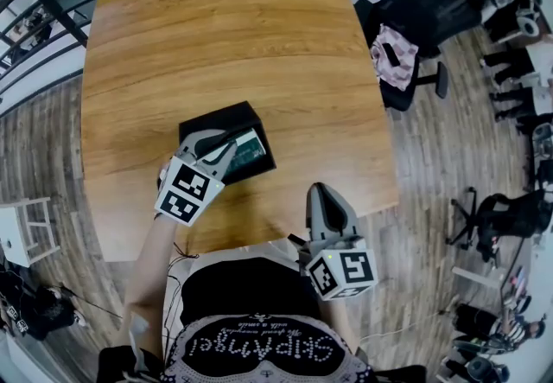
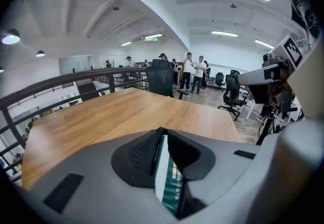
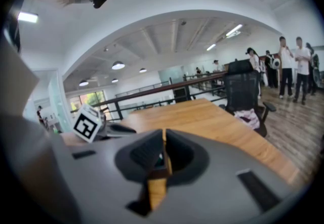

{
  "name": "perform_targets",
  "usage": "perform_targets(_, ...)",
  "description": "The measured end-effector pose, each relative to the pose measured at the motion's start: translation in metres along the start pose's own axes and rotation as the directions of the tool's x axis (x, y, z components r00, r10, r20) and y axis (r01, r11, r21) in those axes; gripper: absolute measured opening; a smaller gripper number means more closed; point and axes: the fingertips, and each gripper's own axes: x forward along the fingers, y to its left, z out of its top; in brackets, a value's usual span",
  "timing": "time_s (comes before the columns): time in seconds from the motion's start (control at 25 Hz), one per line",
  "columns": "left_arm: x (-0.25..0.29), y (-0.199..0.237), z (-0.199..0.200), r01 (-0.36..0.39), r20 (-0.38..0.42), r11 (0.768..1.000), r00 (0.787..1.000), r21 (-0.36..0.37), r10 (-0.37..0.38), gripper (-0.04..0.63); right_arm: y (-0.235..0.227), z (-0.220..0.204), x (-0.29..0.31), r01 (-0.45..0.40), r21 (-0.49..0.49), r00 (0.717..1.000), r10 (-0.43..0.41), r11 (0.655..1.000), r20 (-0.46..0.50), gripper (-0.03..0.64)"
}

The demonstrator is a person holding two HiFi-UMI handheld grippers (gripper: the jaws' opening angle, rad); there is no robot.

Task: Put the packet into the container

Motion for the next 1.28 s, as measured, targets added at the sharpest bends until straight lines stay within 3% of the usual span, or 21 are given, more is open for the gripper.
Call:
perform_targets(0.36, -0.021, 0.013, 0.018, -0.121, 0.102, 0.991, 0.987, -0.06, 0.127, 0.028, 0.0, 0.003, -0.008, -0.012, -0.011, 1.0, 0.012, 1.0, 0.024, 0.041)
perform_targets(0.72, -0.065, 0.019, 0.041, -0.244, 0.203, 0.958, 0.941, -0.147, 0.271, 0.027, 0.007, 0.01, -0.009, -0.056, -0.03, 0.997, 0.057, 0.998, 0.049, 0.041)
perform_targets(0.88, -0.096, 0.02, 0.054, -0.28, 0.274, 0.938, 0.904, -0.203, 0.329, 0.026, 0.014, 0.013, -0.007, -0.084, -0.047, 0.995, 0.086, 0.995, 0.059, 0.041)
perform_targets(1.08, -0.142, 0.013, 0.074, -0.317, 0.376, 0.916, 0.839, -0.247, 0.392, 0.026, 0.024, 0.019, -0.006, -0.12, -0.07, 0.989, 0.125, 0.99, 0.074, 0.041)
perform_targets(1.28, -0.185, 0.007, 0.079, -0.382, 0.42, 0.878, 0.774, -0.287, 0.474, 0.026, 0.033, 0.029, -0.005, -0.153, -0.09, 0.983, 0.161, 0.984, 0.091, 0.041)
